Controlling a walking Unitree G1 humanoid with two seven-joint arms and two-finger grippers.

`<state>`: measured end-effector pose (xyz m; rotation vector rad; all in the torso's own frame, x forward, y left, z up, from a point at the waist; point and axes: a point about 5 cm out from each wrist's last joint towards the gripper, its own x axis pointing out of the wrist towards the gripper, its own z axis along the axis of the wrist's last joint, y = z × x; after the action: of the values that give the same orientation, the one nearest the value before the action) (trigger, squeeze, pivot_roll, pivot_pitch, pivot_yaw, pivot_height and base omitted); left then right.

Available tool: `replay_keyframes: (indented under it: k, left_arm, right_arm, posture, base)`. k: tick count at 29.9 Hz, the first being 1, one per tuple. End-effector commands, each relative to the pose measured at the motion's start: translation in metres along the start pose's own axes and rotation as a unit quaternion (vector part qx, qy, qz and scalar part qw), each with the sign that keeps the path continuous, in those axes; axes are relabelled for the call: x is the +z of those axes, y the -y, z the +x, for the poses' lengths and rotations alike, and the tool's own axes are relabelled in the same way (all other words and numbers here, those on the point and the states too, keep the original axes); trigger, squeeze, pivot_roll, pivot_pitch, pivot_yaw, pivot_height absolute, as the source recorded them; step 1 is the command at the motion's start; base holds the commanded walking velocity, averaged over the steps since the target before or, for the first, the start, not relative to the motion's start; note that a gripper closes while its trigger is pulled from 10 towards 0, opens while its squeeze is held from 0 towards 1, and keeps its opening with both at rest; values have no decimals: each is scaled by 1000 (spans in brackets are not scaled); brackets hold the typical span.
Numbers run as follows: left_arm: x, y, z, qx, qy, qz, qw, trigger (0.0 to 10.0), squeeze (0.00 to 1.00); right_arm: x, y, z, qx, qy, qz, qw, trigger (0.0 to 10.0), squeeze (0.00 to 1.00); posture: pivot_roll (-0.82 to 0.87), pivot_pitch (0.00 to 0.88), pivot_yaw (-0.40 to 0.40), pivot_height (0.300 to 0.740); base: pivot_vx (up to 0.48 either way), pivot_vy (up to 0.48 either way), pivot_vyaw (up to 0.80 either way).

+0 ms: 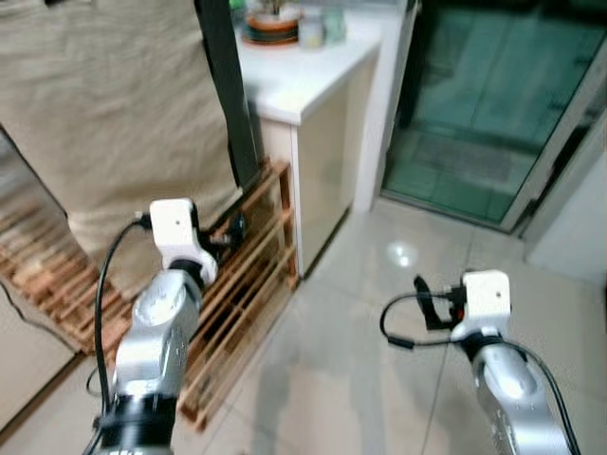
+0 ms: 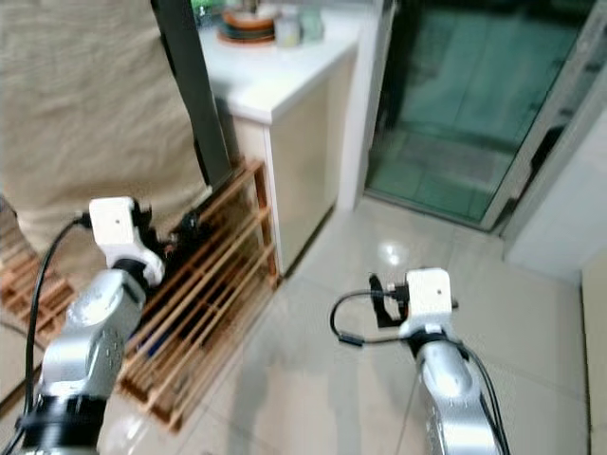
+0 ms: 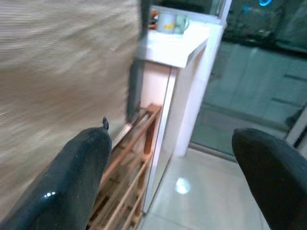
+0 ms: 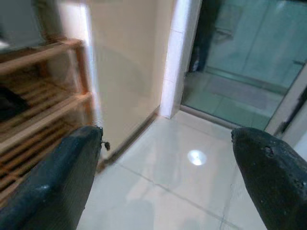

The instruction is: Restocking fridge

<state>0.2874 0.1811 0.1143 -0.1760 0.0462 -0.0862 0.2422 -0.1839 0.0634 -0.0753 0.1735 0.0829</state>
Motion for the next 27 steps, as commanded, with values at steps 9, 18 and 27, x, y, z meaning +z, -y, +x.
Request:
replay_keyframes:
  k: [9, 18, 27]
  left_arm:
    - [26, 28, -37, -179, 53, 34, 982, 10000, 0]
    - [32, 39, -53, -318, -17, 20, 948, 10000, 0]
    - [49, 12, -66, -390, -42, 25, 920, 10000, 0]
  right_arm:
    - [72, -1, 4, 3, 146, -41, 988, 10000, 0]
    - [63, -12, 7, 45, 114, -3, 993, 10000, 0]
    - [55, -8, 11, 44, 89, 7, 995, 10000, 0]
  posture:
    - [-34, 0, 40, 740]
    - [-6, 0, 18, 740]
    - [7, 0, 6, 740]
  base:
    - [0, 472, -561]
    - [0, 52, 0]
    - [0, 0, 0]
